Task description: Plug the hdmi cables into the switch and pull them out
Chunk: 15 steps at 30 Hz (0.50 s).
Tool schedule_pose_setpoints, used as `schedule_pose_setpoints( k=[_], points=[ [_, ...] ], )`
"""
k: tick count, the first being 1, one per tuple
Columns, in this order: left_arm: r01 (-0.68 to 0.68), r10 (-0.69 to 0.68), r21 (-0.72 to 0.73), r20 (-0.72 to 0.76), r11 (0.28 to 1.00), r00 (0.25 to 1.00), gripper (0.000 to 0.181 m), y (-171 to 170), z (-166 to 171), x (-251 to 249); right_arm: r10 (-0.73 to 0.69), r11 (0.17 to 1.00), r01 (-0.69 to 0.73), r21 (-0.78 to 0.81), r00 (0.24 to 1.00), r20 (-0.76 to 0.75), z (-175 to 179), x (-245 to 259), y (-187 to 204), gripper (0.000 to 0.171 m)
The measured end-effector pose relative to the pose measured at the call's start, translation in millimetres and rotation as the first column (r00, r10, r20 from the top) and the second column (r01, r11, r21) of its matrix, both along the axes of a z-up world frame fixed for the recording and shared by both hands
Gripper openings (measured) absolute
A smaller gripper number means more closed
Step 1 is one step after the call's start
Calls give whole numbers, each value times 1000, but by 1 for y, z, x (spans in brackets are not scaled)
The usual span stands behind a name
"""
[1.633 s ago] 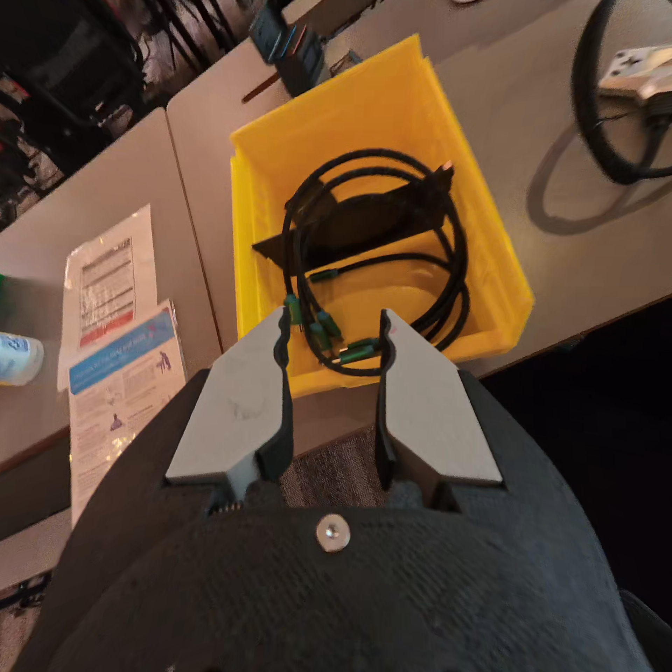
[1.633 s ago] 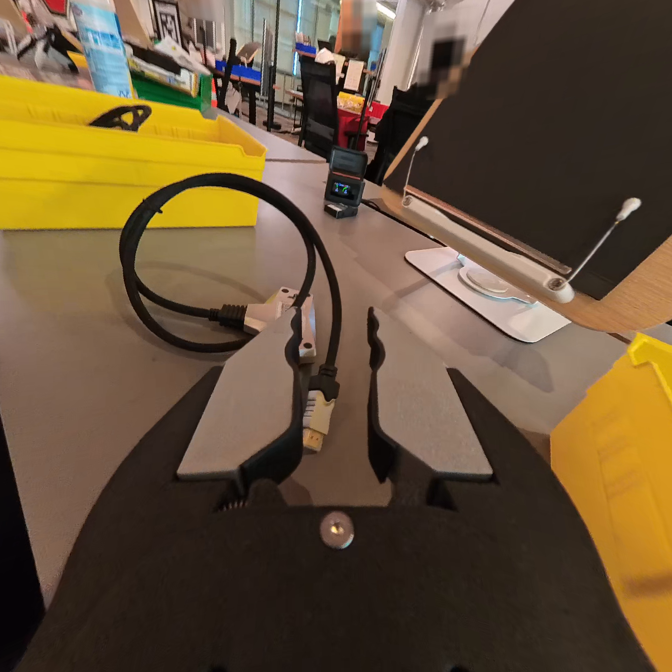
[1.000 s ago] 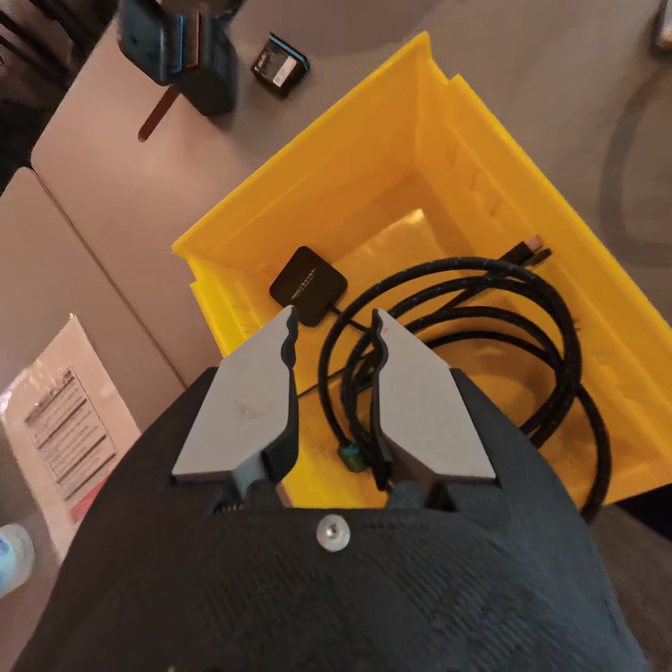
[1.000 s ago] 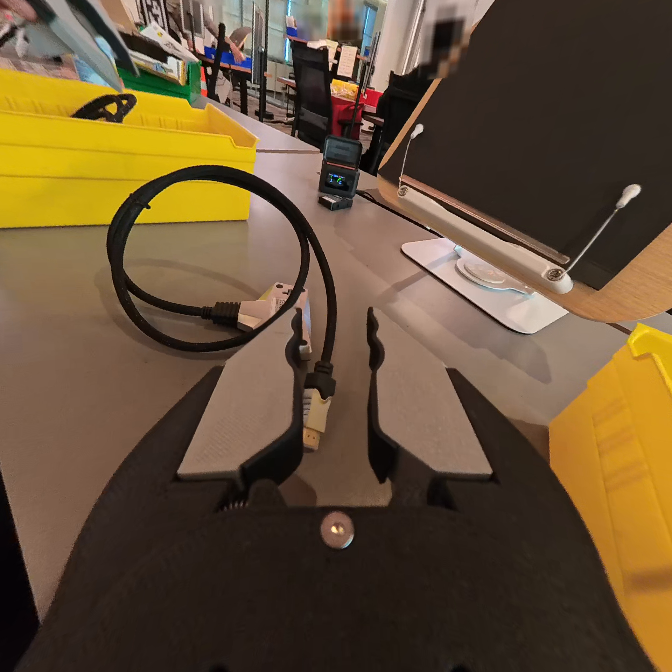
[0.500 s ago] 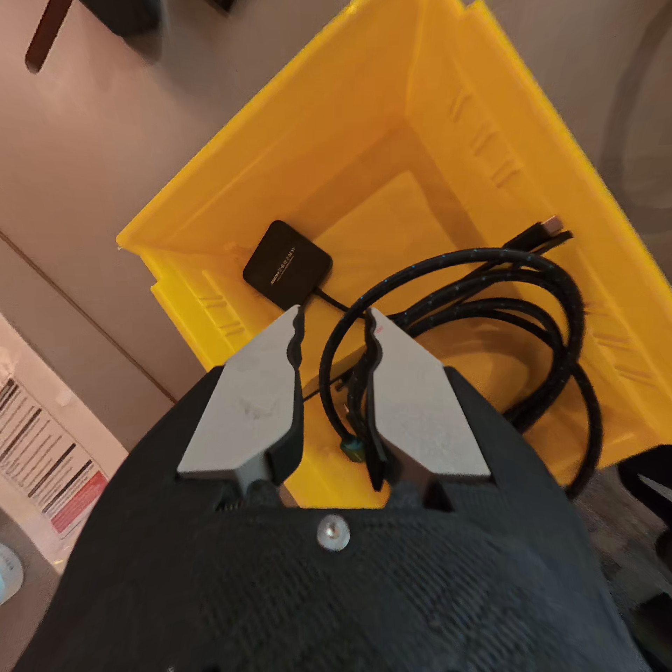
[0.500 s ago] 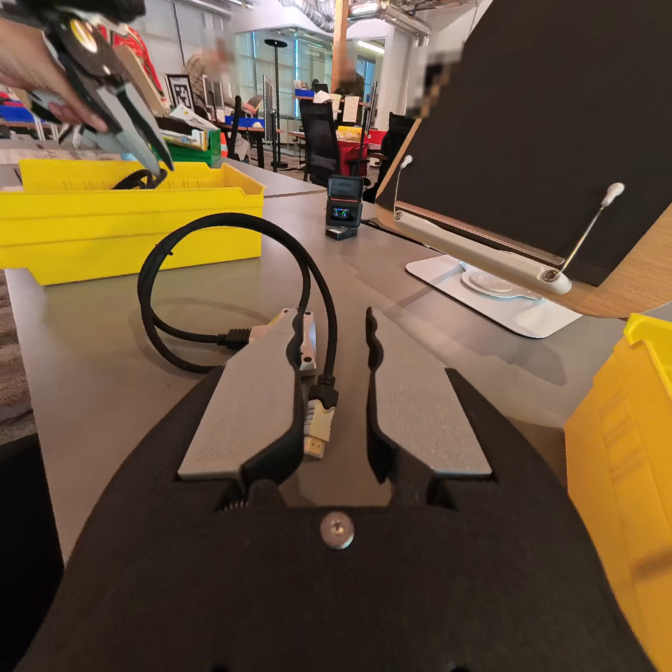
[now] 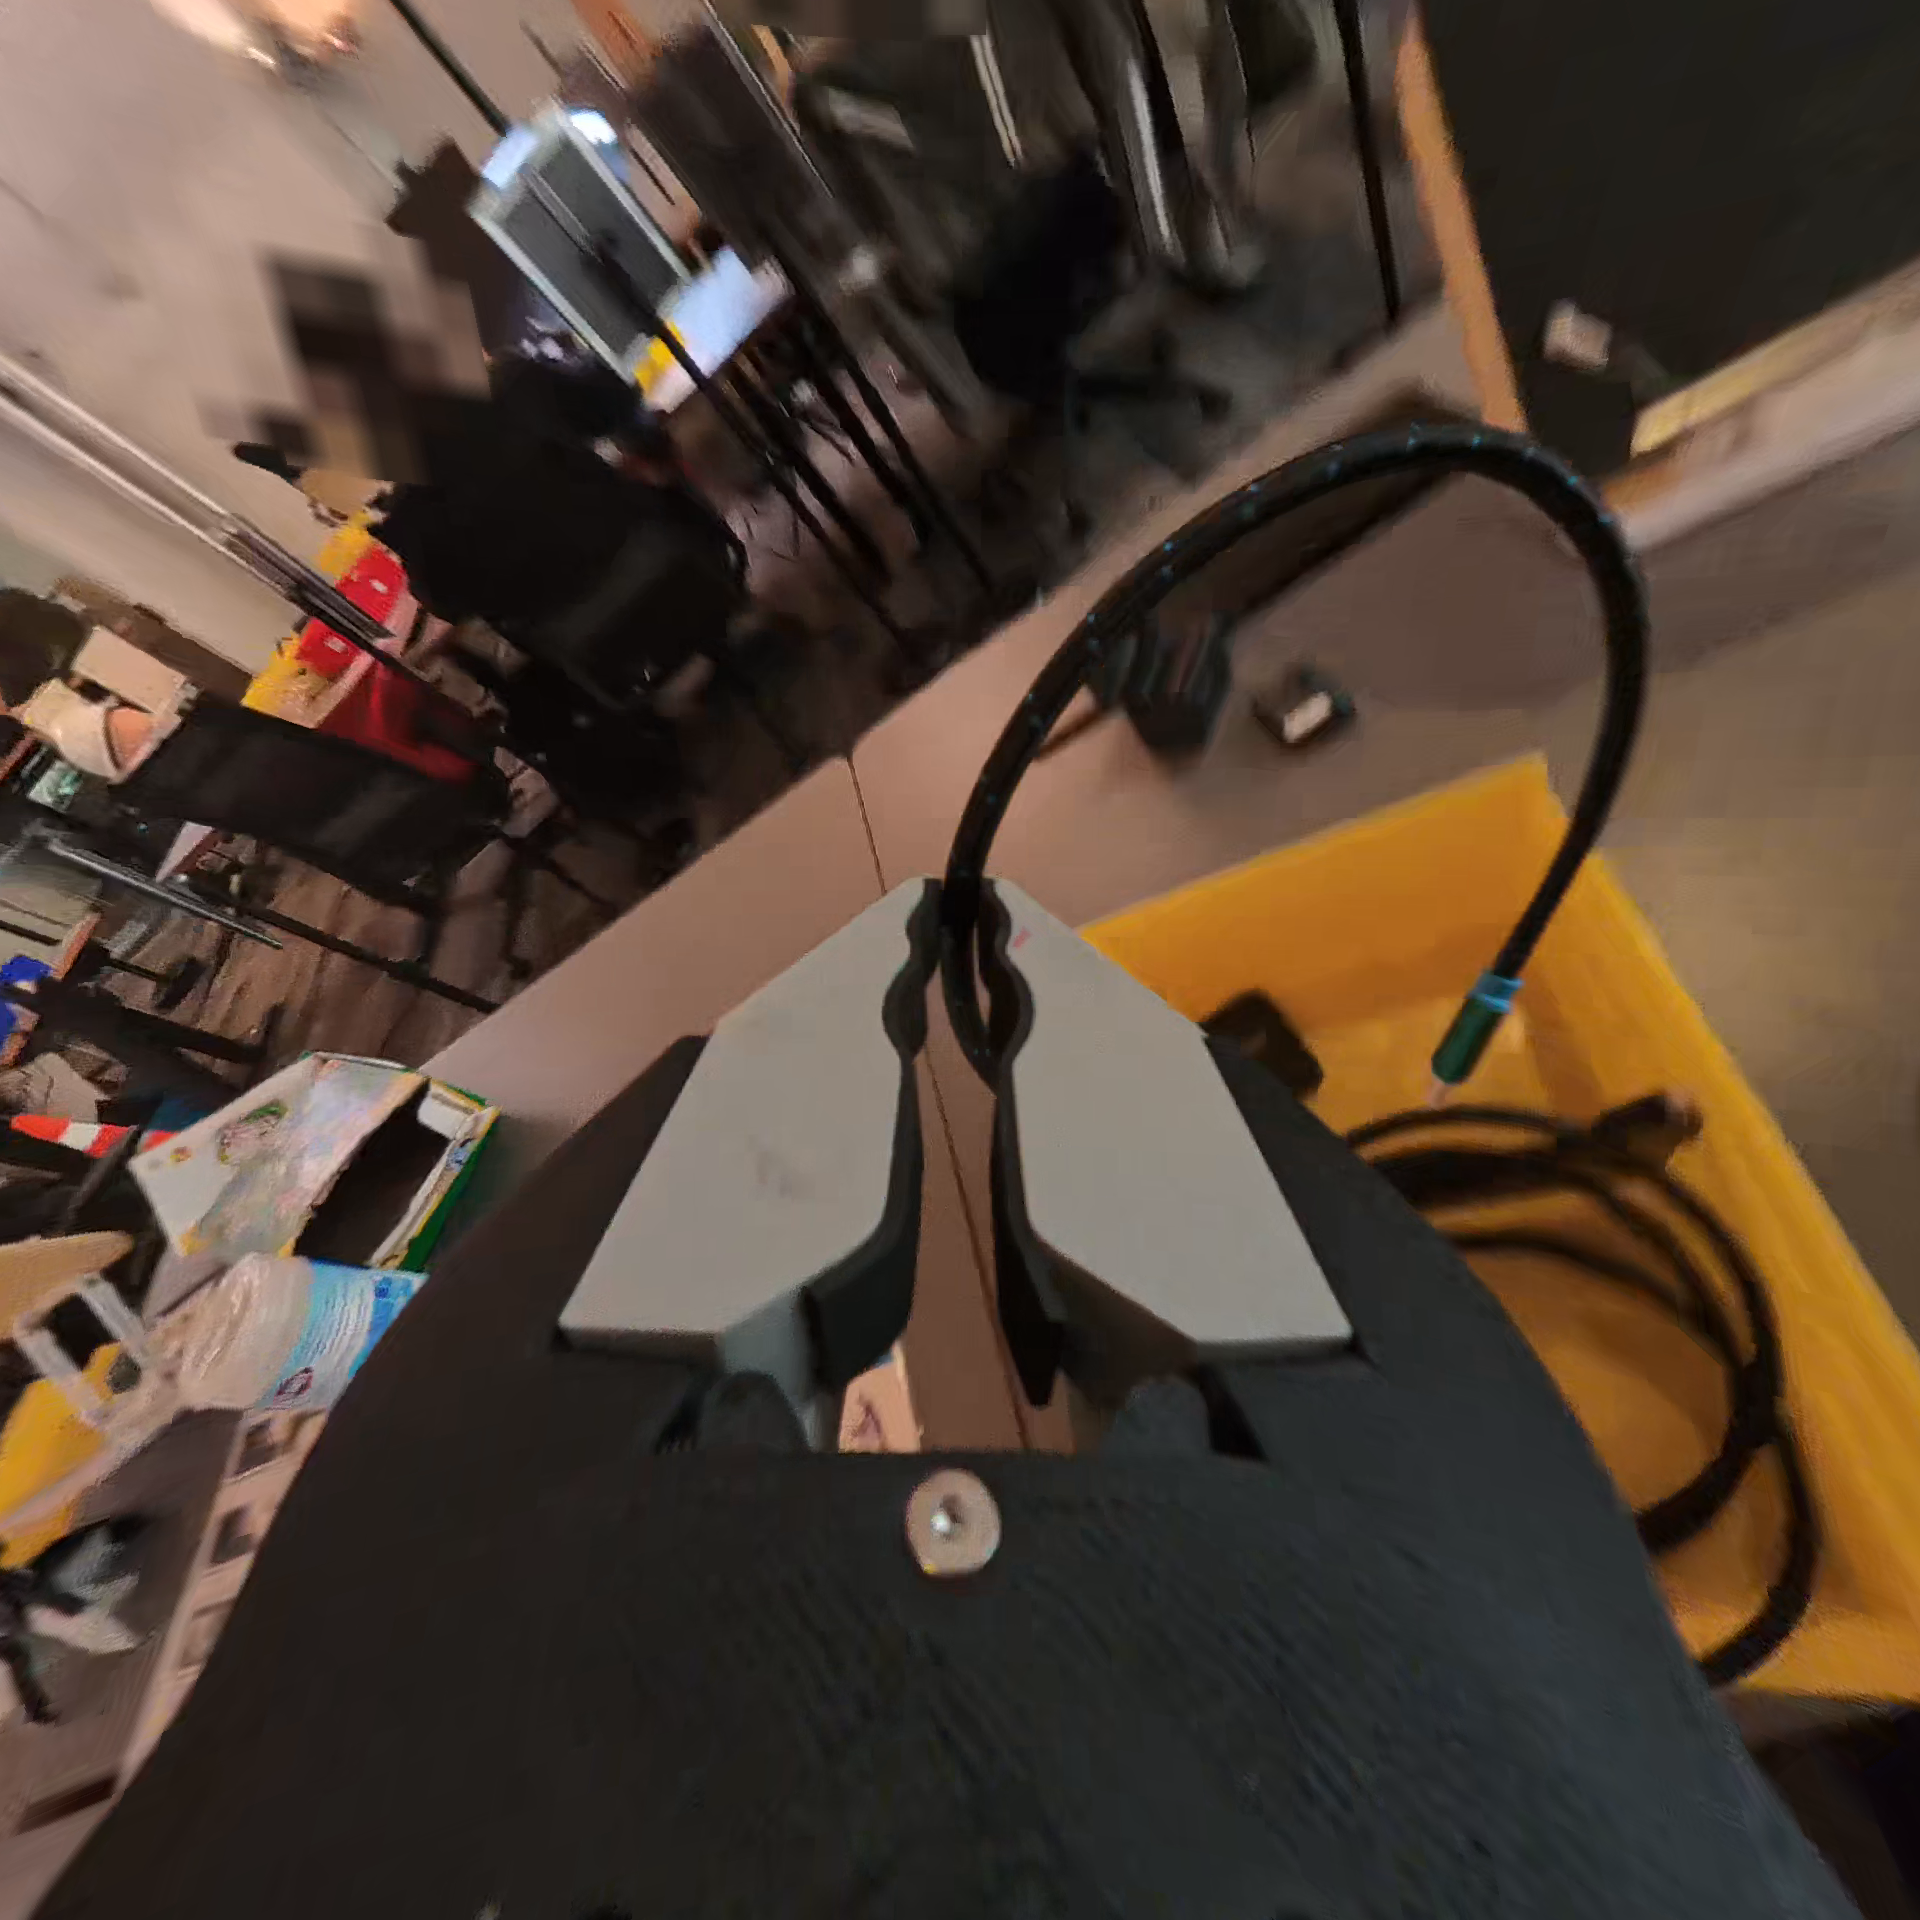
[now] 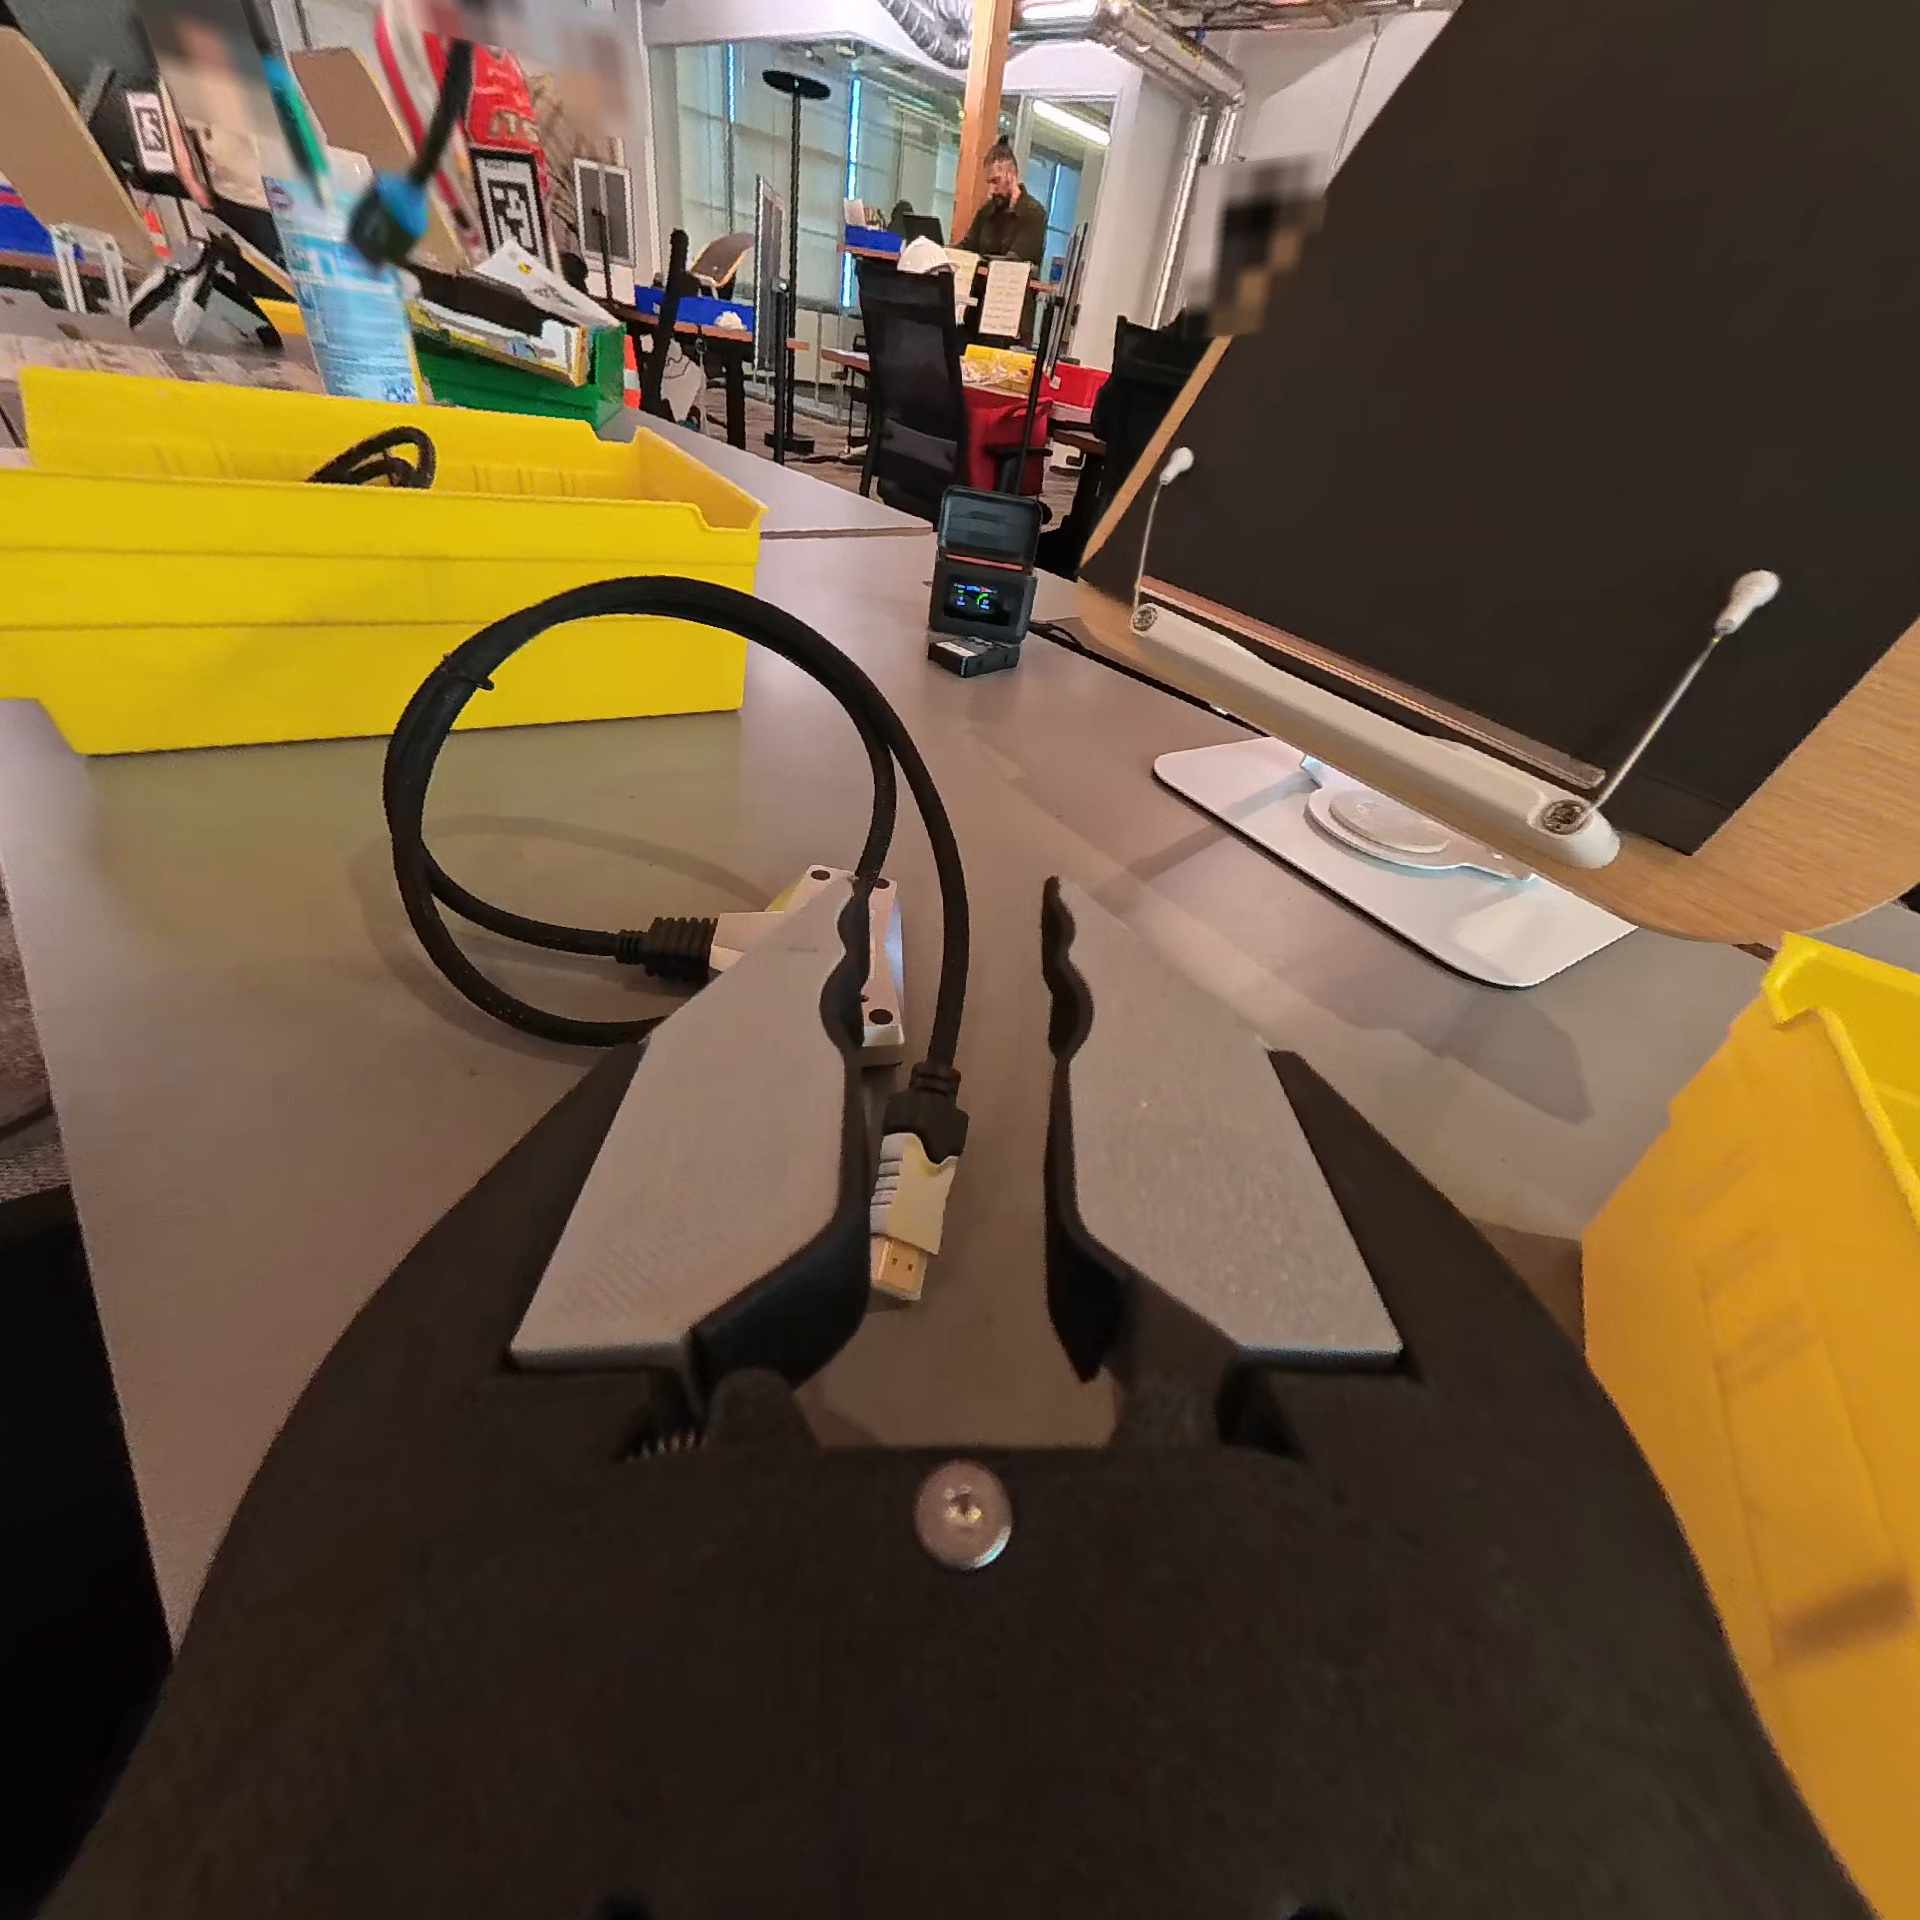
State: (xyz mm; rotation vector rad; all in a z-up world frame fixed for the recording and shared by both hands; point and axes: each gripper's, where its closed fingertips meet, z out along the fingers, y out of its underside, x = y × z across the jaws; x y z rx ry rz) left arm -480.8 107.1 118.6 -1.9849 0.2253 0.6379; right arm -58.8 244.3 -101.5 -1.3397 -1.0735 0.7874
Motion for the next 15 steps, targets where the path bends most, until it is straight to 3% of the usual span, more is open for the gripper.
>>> schedule_pose_setpoints(
  k=[2, 6, 15],
  points=[
    [9, -12, 79, 34, 997, 999, 4, -5, 31, 16, -5, 1000, 5, 10, 1000, 5, 0, 0, 0, 30],
    [92, -93, 92, 15, 992, 996, 4, 3, 50, 71, 12, 1000, -12, 16, 1000, 17, -2, -1, -4, 33],
    [358, -358, 6, -23, 934, 933, 5, 54, 18, 211, 92, 994, -97, 44, 991, 99, -13, -13, -21, 40]
  ],
)
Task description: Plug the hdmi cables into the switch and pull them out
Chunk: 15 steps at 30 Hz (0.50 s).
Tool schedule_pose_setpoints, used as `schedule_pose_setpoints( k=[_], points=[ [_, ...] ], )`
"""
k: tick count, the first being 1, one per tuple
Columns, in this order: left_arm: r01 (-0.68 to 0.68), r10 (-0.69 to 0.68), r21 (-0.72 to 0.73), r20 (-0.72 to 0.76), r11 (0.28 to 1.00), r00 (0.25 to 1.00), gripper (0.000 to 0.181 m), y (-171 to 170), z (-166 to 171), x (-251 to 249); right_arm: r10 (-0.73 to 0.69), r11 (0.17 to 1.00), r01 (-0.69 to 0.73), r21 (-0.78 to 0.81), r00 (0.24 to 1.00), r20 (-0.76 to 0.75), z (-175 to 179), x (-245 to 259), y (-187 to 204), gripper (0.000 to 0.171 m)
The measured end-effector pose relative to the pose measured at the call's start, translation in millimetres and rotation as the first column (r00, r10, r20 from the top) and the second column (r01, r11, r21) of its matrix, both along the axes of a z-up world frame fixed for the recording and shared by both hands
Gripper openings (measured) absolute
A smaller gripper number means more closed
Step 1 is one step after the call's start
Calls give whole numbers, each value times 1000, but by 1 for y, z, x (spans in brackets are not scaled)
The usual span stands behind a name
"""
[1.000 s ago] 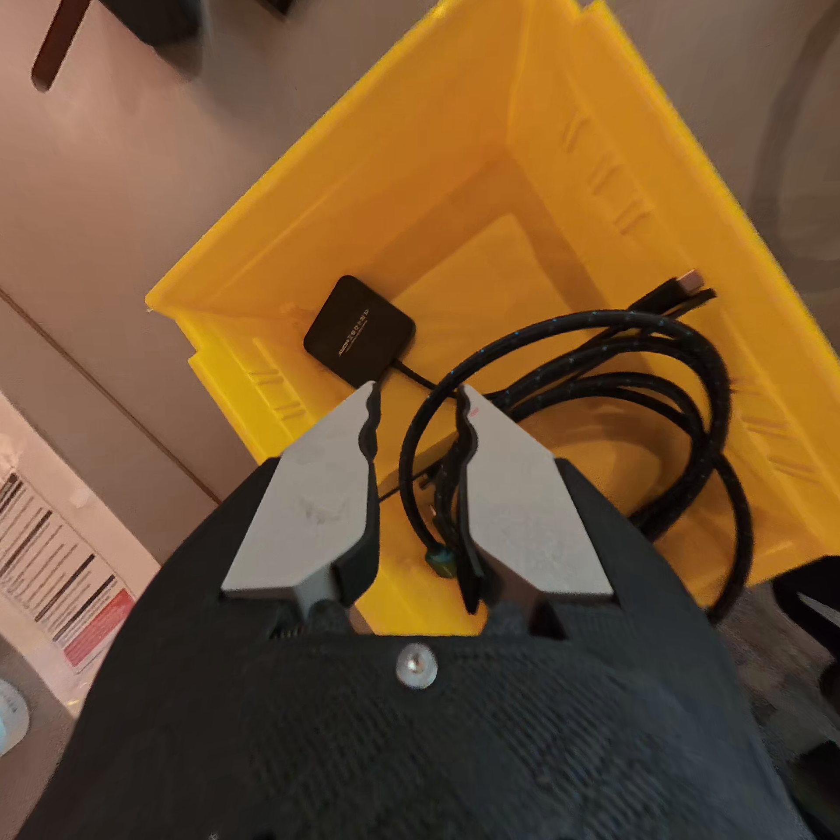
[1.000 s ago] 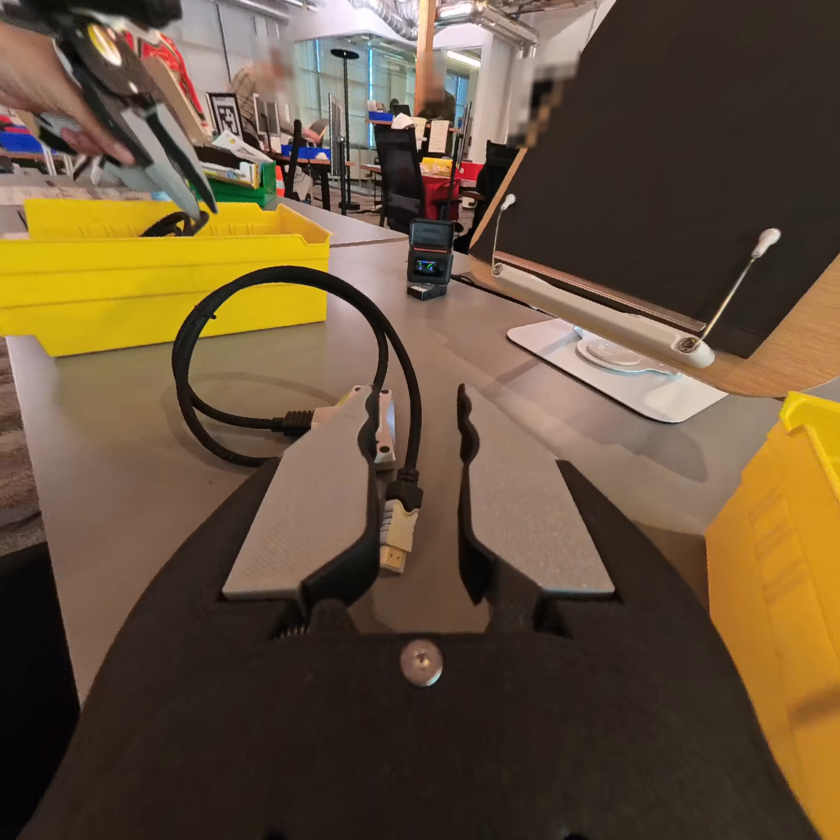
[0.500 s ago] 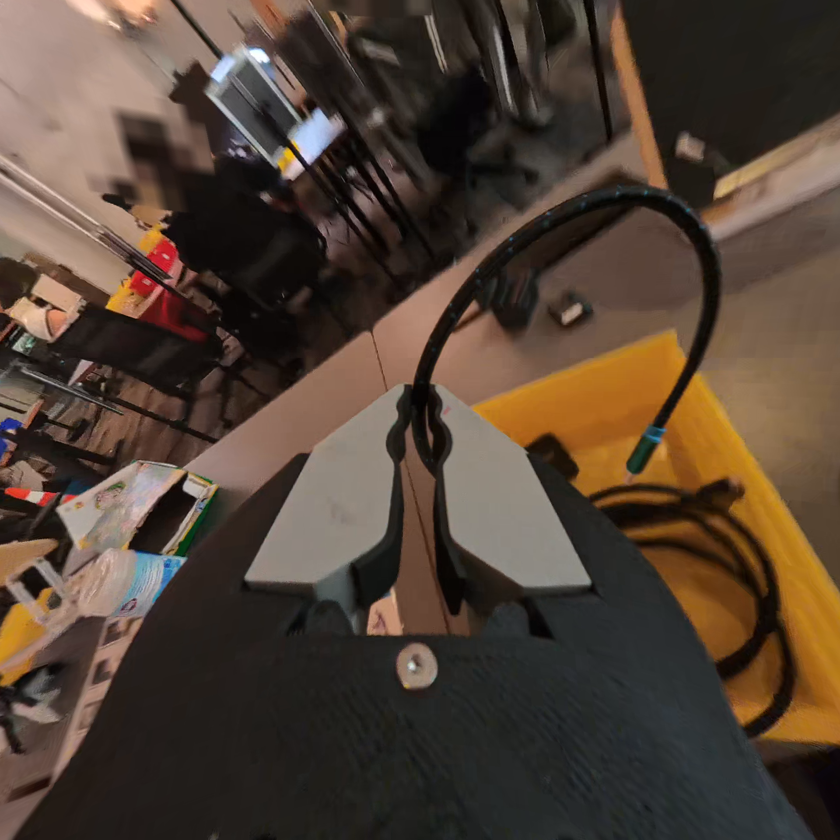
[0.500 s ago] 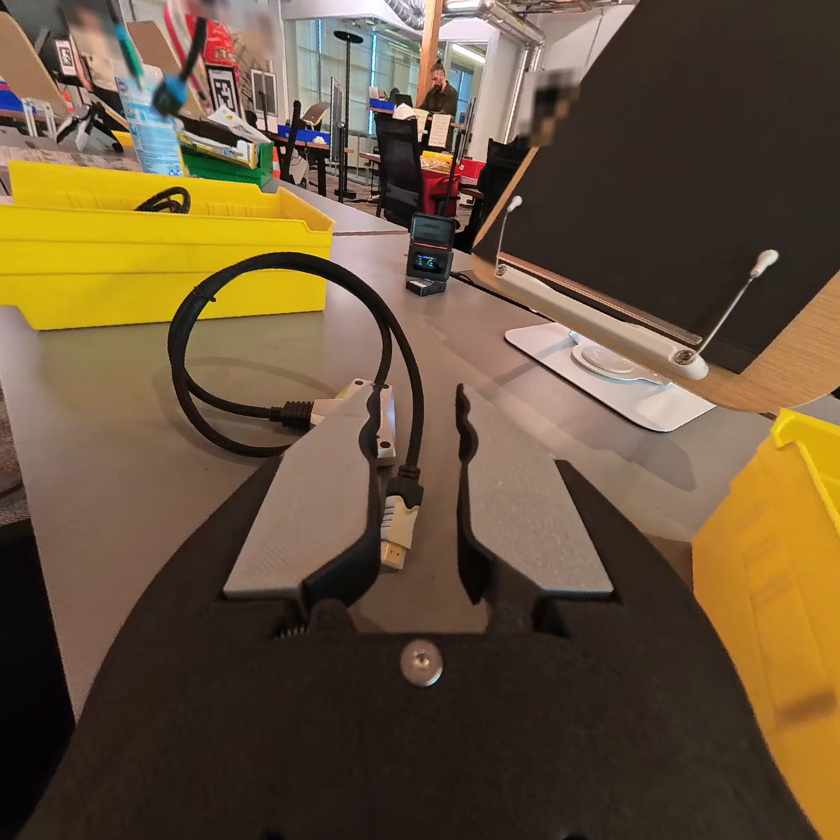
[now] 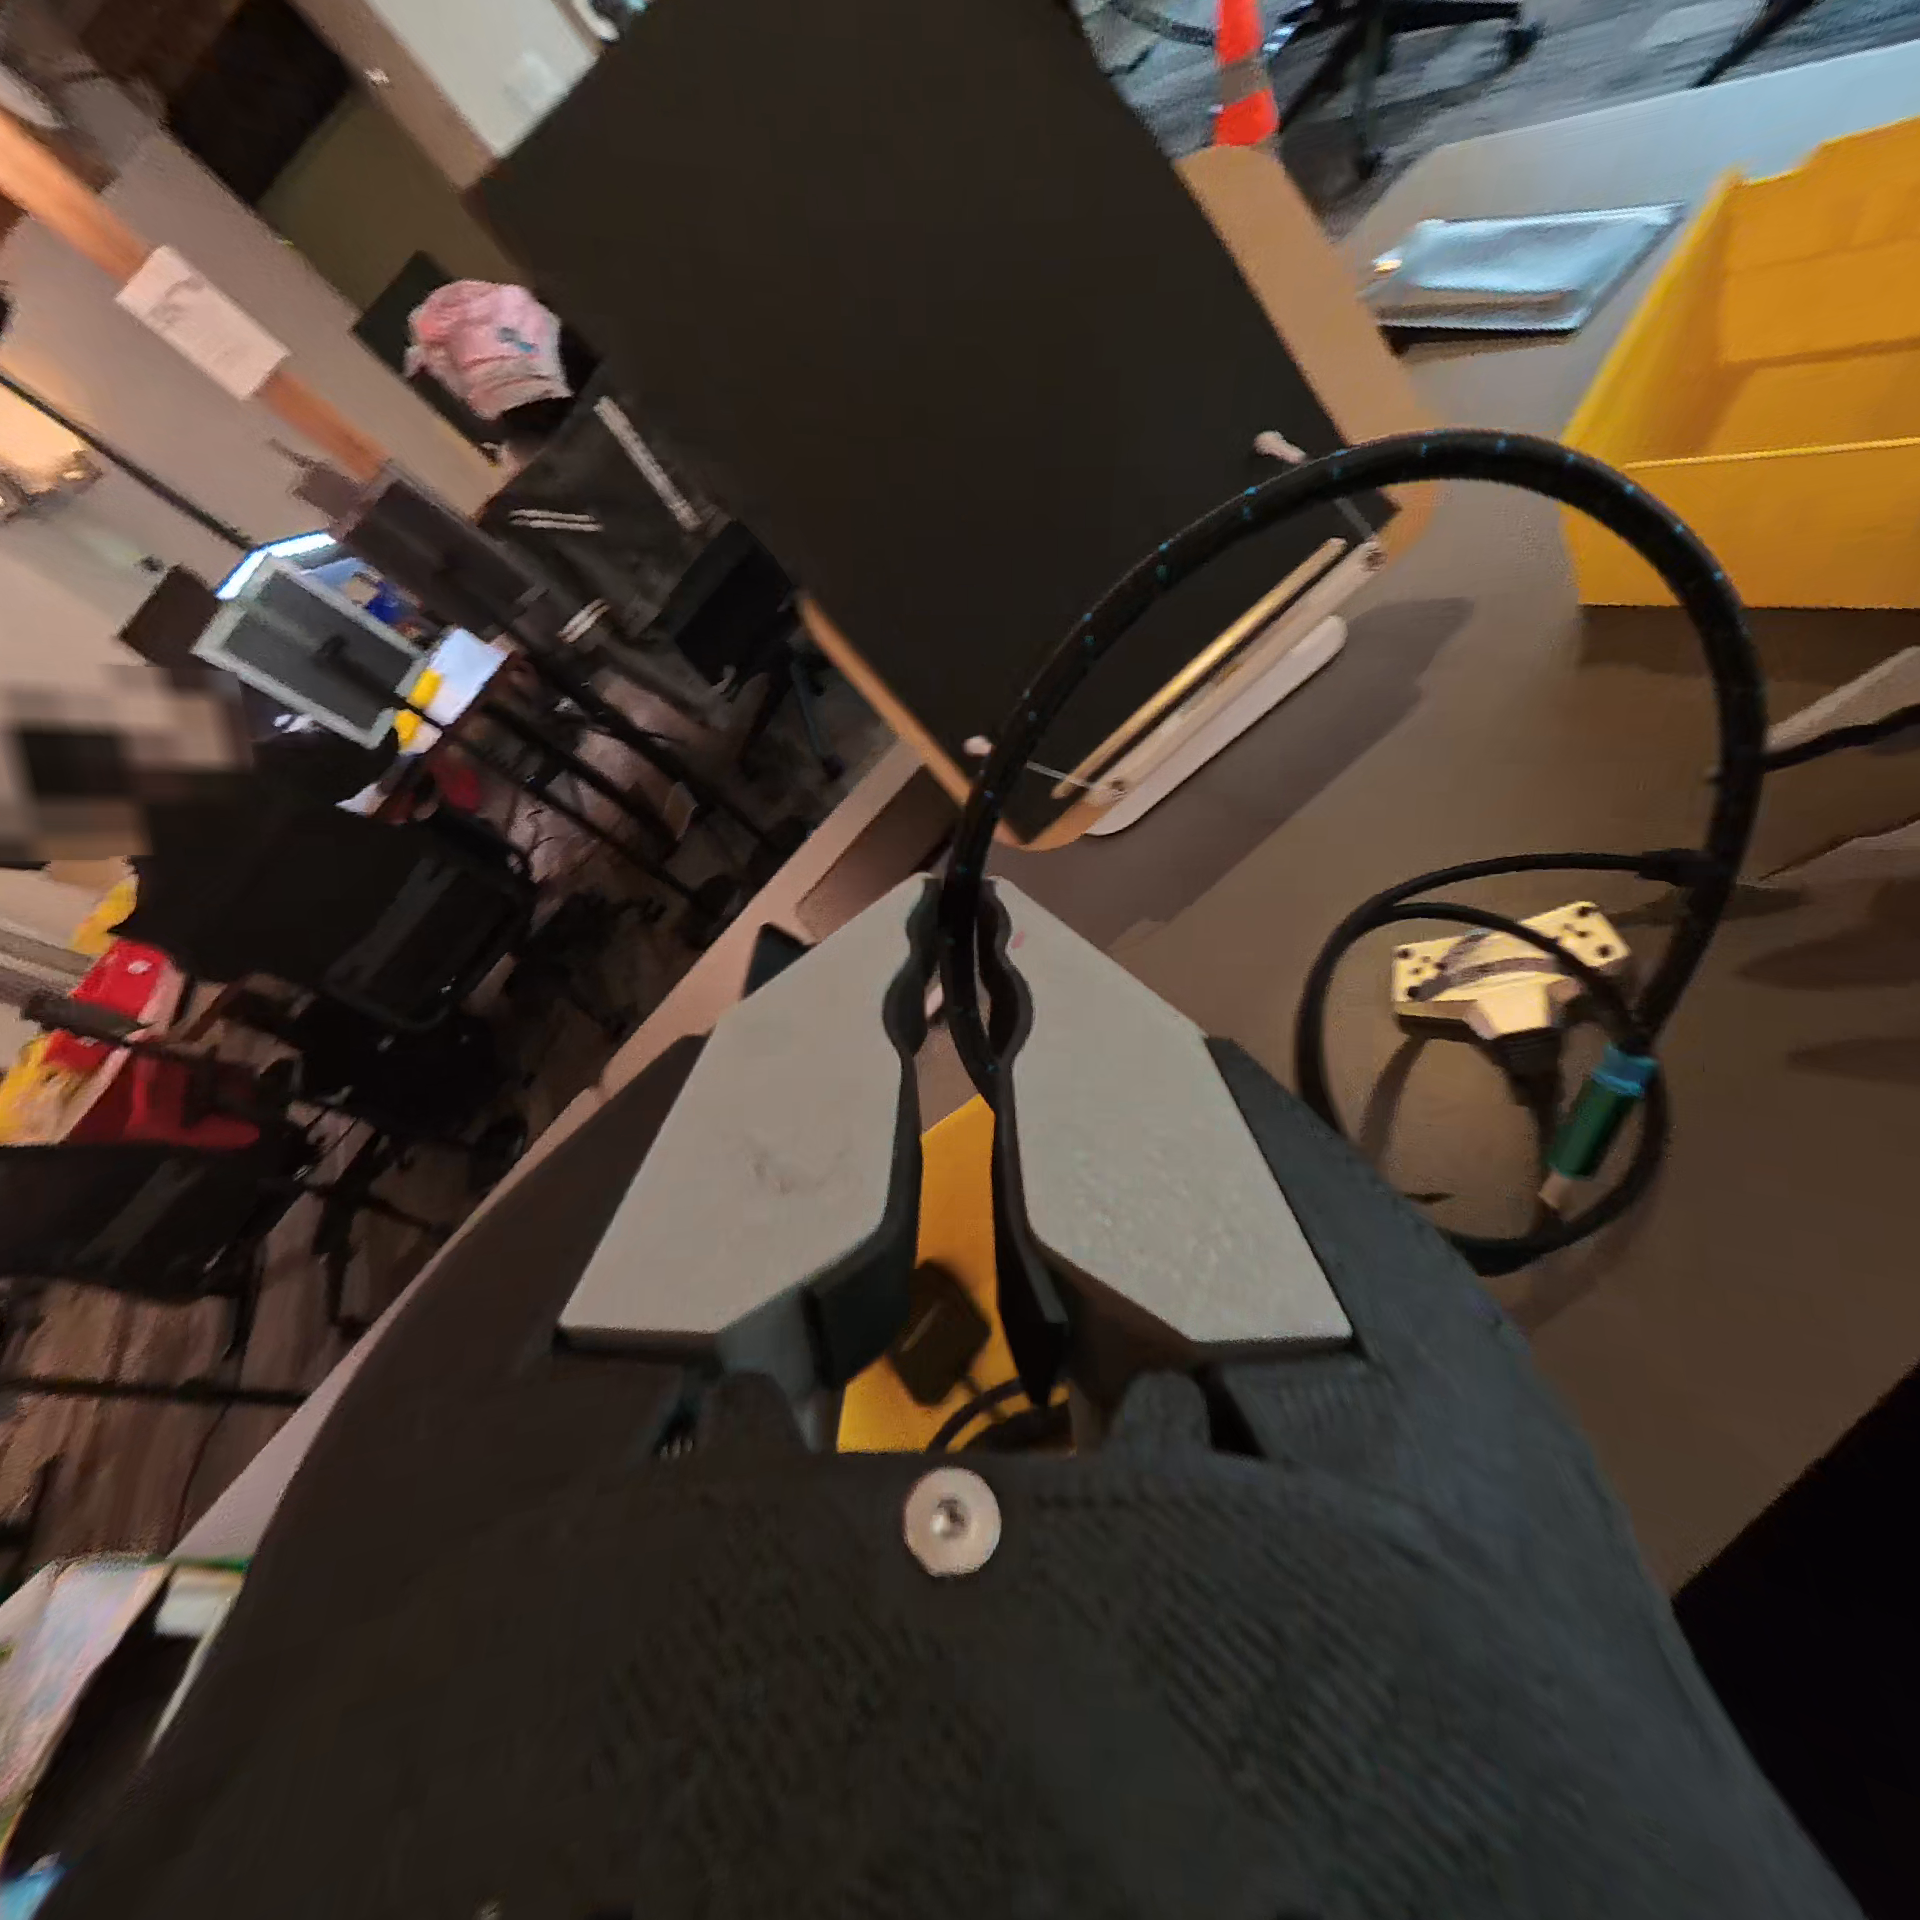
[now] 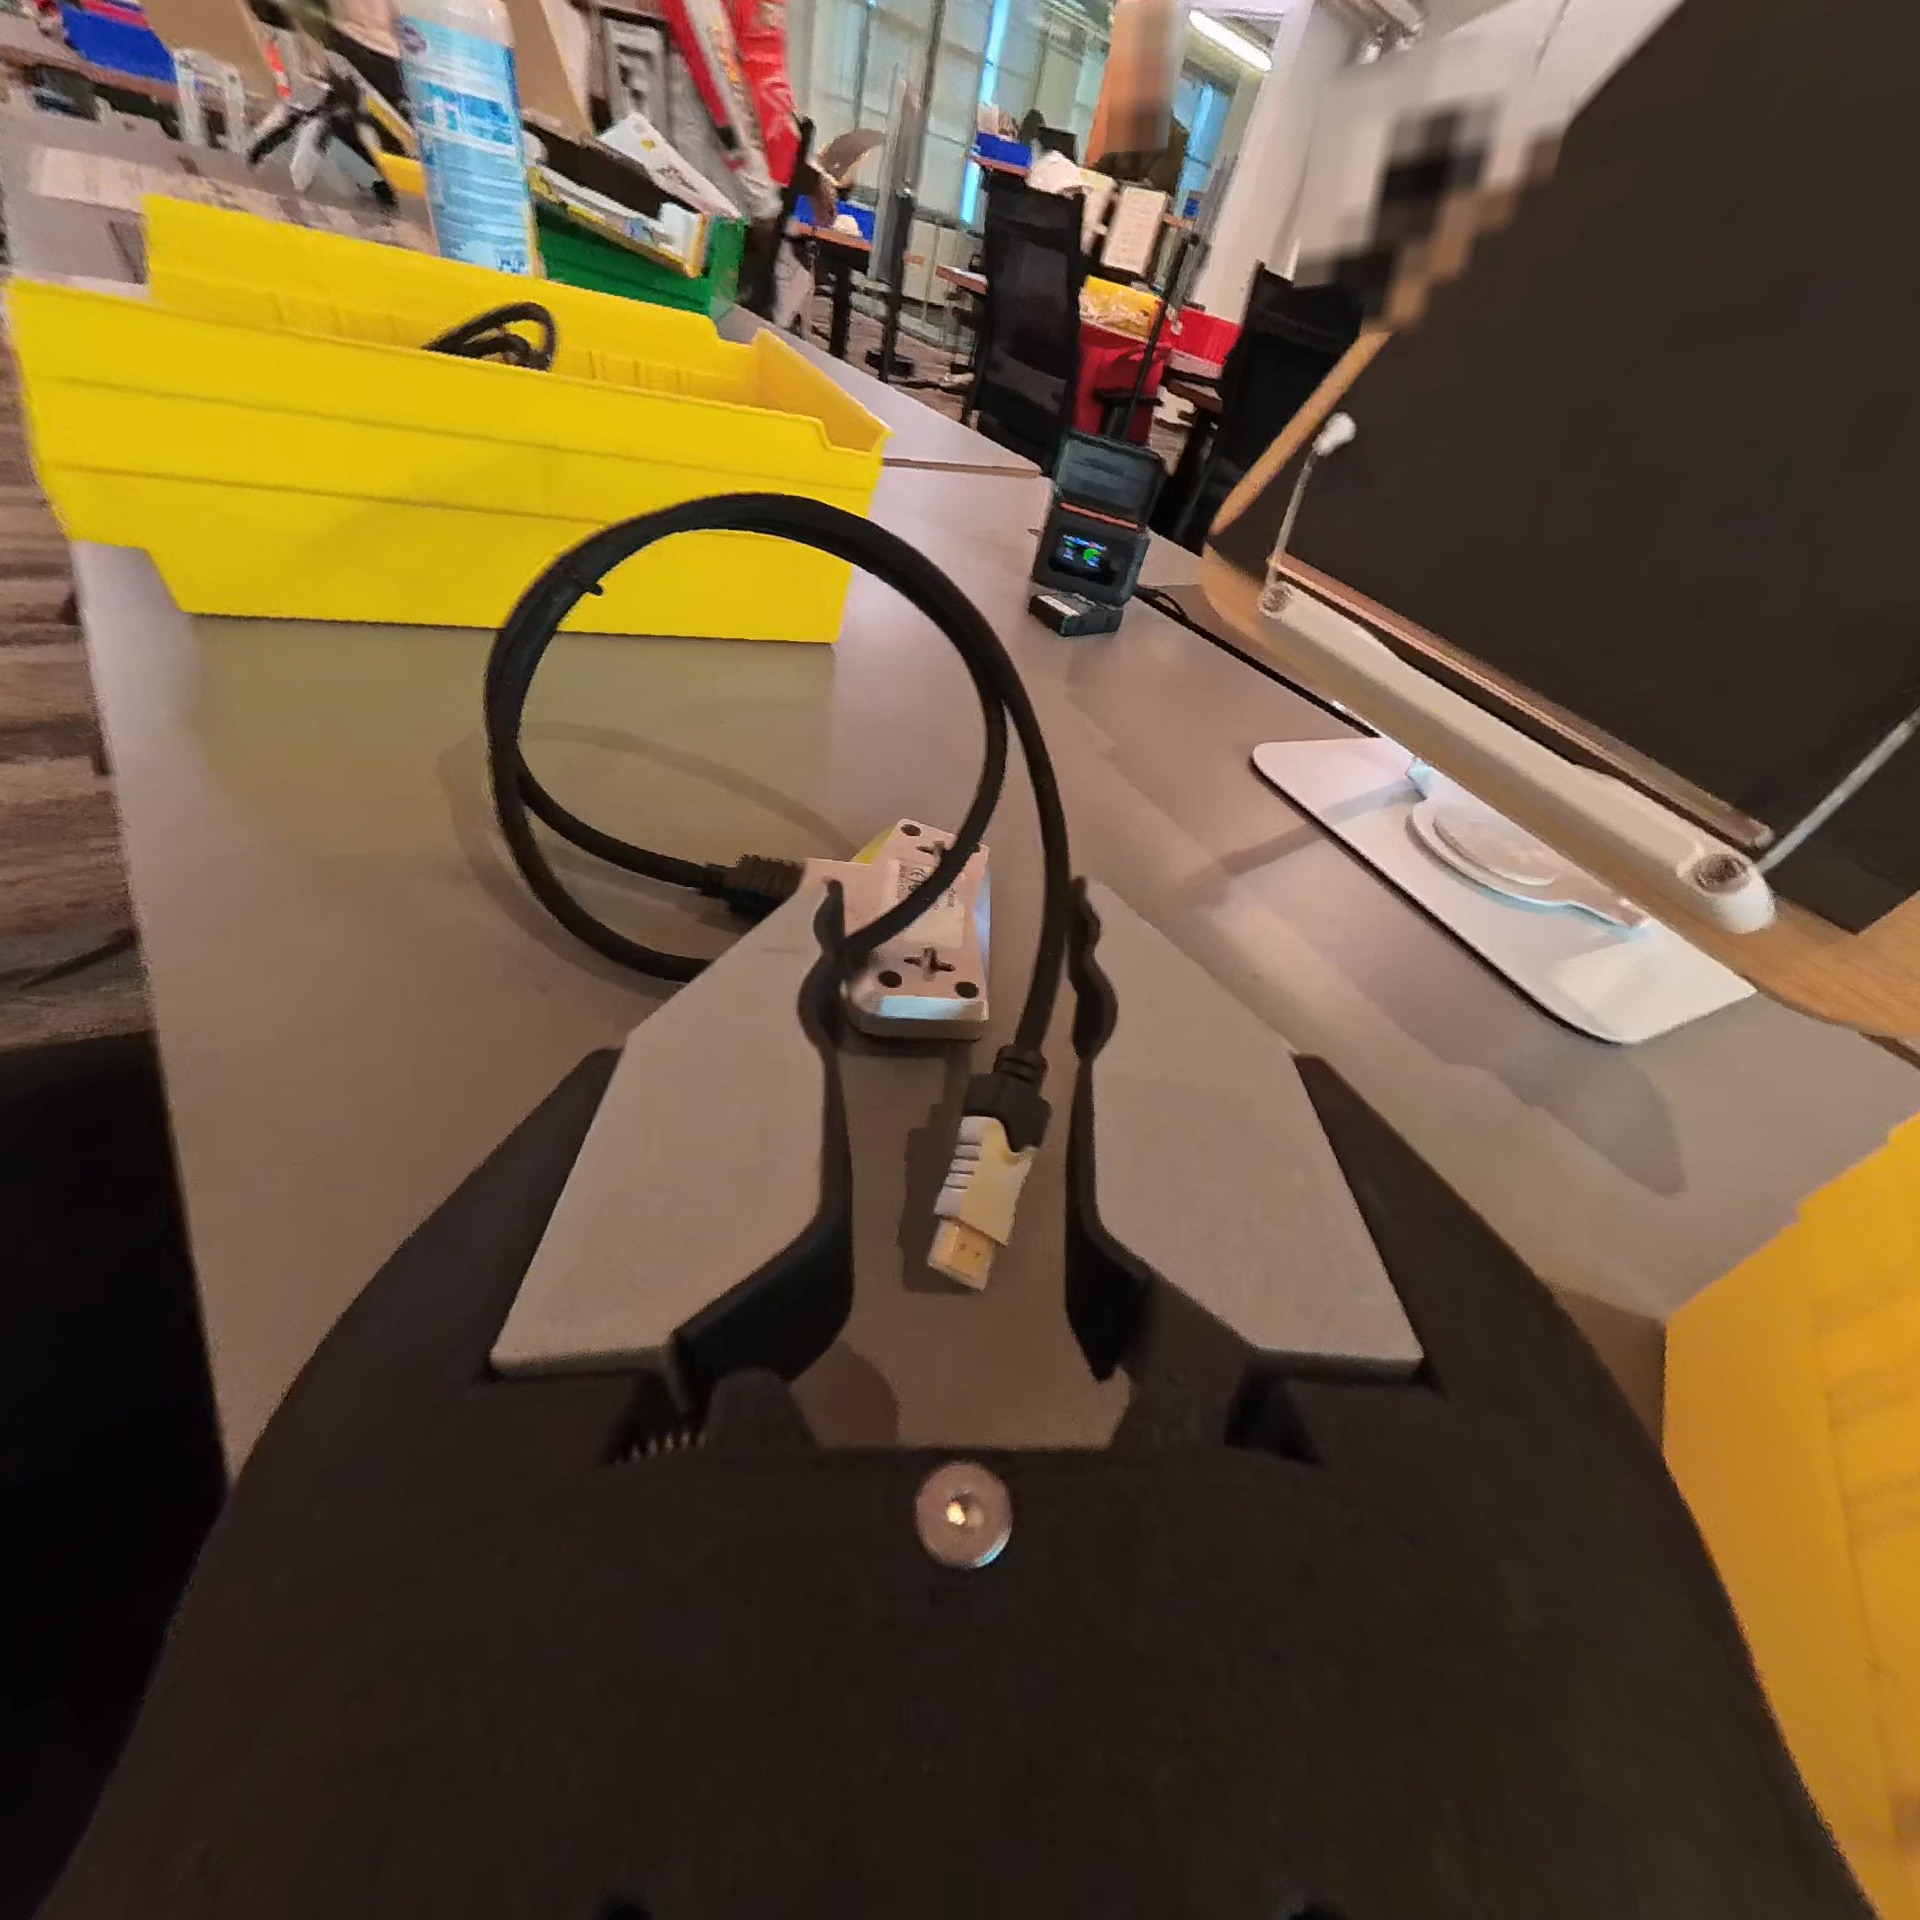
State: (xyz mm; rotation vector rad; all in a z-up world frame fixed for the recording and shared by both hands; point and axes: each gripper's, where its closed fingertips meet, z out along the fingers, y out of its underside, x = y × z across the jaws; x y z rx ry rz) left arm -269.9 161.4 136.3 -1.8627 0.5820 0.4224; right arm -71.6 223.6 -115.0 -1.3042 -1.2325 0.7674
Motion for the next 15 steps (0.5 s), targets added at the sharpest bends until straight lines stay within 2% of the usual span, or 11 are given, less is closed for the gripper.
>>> schedule_pose_setpoints(
  k=[3, 6, 11, 12, 14, 15],
  points=[
    [71, -70, -70, 19, 995, 997, 4, 23, -26, 40, 79, 996, -77, 54, 996, -33, 9, 0, -18, 48],
    [106, -106, -125, 10, 986, 994, 4, 55, -52, 72, 97, 990, -89, 106, 993, -72, 19, 3, -25, 49],
    [155, -145, -265, 58, 952, 988, 5, 107, -101, 120, -12, 997, 19, 74, 995, -100, 22, 13, -5, 52],
    [127, -109, -302, 75, 945, 991, 5, 115, -112, 120, -53, 996, 60, 67, 993, -104, 23, 16, 2, 51],
    [73, -33, -355, 118, 932, 993, 23, 125, -130, 117, -149, 987, 154, 43, 983, -111, 23, 23, 18, 53],
    [63, -17, -346, 133, 936, 991, 23, 126, -133, 114, -200, 978, 204, 32, 974, -108, 21, 28, 27, 54]
  ],
)
